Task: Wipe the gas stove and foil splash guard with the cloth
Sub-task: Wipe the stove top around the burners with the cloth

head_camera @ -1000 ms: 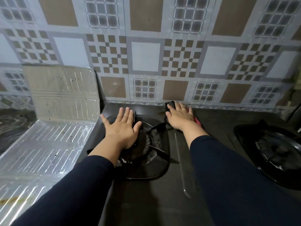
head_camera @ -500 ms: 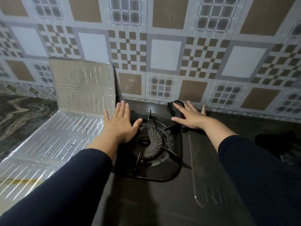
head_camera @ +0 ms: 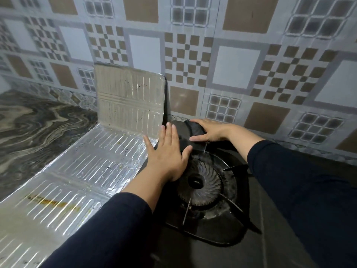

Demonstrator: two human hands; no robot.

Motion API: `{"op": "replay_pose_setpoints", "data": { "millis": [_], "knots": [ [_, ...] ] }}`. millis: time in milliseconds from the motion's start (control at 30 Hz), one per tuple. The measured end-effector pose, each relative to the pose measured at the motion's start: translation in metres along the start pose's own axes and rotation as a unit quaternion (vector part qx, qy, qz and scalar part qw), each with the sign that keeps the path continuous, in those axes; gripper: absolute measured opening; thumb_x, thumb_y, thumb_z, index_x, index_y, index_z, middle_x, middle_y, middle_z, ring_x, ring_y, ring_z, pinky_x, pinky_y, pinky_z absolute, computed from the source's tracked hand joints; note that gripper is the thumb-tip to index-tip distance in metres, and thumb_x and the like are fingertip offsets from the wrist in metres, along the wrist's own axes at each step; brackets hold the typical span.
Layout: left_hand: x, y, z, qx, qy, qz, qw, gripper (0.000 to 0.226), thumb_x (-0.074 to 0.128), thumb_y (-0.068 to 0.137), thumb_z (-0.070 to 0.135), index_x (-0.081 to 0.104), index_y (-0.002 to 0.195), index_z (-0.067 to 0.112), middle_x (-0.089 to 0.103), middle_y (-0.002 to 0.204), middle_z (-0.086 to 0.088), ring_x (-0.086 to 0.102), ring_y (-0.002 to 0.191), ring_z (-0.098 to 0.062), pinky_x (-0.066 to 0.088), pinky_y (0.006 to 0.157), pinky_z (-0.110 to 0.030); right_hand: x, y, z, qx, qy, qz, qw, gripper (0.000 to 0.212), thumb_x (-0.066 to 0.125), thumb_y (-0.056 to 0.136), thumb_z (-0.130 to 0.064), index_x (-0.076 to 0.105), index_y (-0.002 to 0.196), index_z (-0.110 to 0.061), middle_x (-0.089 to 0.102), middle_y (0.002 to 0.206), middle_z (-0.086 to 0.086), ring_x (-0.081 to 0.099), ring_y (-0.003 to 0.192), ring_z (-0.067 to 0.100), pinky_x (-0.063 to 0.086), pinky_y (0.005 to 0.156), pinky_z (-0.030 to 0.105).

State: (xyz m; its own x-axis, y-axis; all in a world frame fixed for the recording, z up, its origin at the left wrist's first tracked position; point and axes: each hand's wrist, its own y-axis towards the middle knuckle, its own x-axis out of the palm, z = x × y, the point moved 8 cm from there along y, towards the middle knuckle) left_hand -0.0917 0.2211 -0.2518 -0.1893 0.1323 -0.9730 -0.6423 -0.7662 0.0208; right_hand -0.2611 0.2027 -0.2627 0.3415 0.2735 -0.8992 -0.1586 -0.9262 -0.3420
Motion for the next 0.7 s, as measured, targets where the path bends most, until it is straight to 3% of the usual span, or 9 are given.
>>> {"op": "replay_pose_setpoints", "data": {
  "millis": [100,200,400,567,700],
  "knots": [
    [0.0,0.001,0.0,-0.003,-0.005,0.008,1.0,0.071,0.012,0.098,0.051,-0.015,0.15,0.011,-0.018,0.16,-0.004,-0.023,0.146,-0.017,-0.018,0.111,-0.062,-0.004,0.025,-0.028,-0.042,0.017,0.015,0.999,0.096,0.058,0.072,-0.07,0.016,0.148,-0.031,0.019,0.158,0.003,0.022,0.144,0.024,0.022,0.117,0.044],
    [0.0,0.002,0.0,-0.005,-0.003,0.012,1.0,0.07,0.012,0.098,0.051,-0.014,0.151,0.011,-0.017,0.161,-0.003,-0.023,0.146,-0.015,-0.02,0.111,-0.061,-0.007,0.043,-0.044,-0.047,0.049,0.057,0.996,0.072,0.05,0.087,-0.058,0.026,0.147,-0.026,0.03,0.155,0.003,0.032,0.14,0.023,0.027,0.114,0.038],
    [-0.001,0.001,-0.002,-0.009,-0.005,0.005,1.0,0.069,0.012,0.099,0.051,-0.014,0.151,0.013,-0.018,0.161,0.0,-0.023,0.145,-0.013,-0.021,0.108,-0.059,-0.007,0.032,-0.033,-0.027,0.025,0.081,0.996,0.054,0.034,0.1,-0.041,0.023,0.149,-0.021,0.025,0.157,0.004,0.026,0.143,0.023,0.02,0.115,0.034],
    [-0.003,-0.001,-0.001,-0.008,0.004,0.006,1.0,0.069,0.011,0.099,0.051,-0.012,0.151,0.011,-0.016,0.161,-0.001,-0.021,0.146,-0.014,-0.021,0.107,-0.061,0.0,-0.014,0.025,0.059,0.045,0.049,0.996,0.053,0.034,0.101,-0.037,0.019,0.15,-0.022,0.016,0.159,0.004,0.018,0.145,0.024,0.014,0.117,0.035],
    [-0.003,0.0,0.0,-0.008,0.008,0.008,1.0,0.07,0.011,0.099,0.051,-0.009,0.152,0.011,-0.014,0.161,-0.001,-0.02,0.147,-0.014,-0.021,0.107,-0.061,0.003,-0.063,0.082,0.141,0.07,0.13,0.979,0.048,0.036,0.099,-0.037,0.03,0.146,-0.029,0.03,0.155,0.004,0.032,0.139,0.028,0.026,0.114,0.043]
  ]
}}
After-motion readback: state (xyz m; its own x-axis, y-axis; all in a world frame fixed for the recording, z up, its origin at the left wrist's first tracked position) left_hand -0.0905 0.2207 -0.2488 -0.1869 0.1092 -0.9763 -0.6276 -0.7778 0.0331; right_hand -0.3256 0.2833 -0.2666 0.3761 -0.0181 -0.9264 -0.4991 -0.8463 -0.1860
